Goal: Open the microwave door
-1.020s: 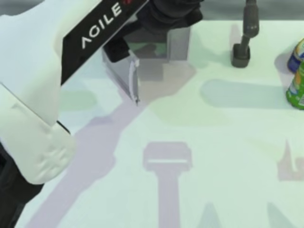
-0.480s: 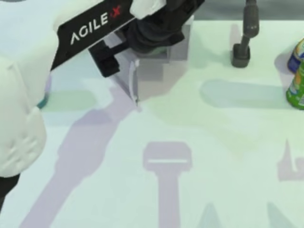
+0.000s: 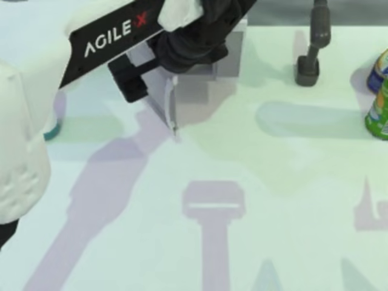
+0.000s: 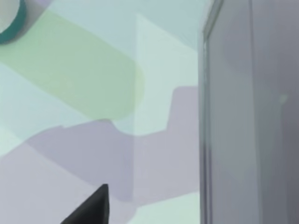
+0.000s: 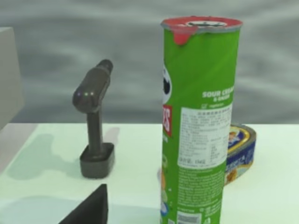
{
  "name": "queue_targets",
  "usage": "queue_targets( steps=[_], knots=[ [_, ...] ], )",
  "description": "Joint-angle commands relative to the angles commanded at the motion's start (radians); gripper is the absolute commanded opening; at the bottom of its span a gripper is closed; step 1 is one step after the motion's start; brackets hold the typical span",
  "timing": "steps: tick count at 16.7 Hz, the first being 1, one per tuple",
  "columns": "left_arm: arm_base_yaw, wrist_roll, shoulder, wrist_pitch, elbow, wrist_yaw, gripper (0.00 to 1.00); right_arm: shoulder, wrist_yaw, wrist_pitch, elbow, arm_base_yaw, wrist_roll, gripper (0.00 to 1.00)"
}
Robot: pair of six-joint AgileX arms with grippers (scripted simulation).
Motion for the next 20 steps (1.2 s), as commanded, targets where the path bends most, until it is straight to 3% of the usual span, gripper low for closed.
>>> queue_targets(
  steps=[12,20],
  knots=[
    [0.0,0.0,0.0,0.0,0.0,0.0,0.02,0.0,0.0,0.0,0.0,0.0,0.0,1.0],
    [0.0,0.0,0.0,0.0,0.0,0.0,0.0,0.0,0.0,0.0,0.0,0.0,0.0,1.0]
  ],
)
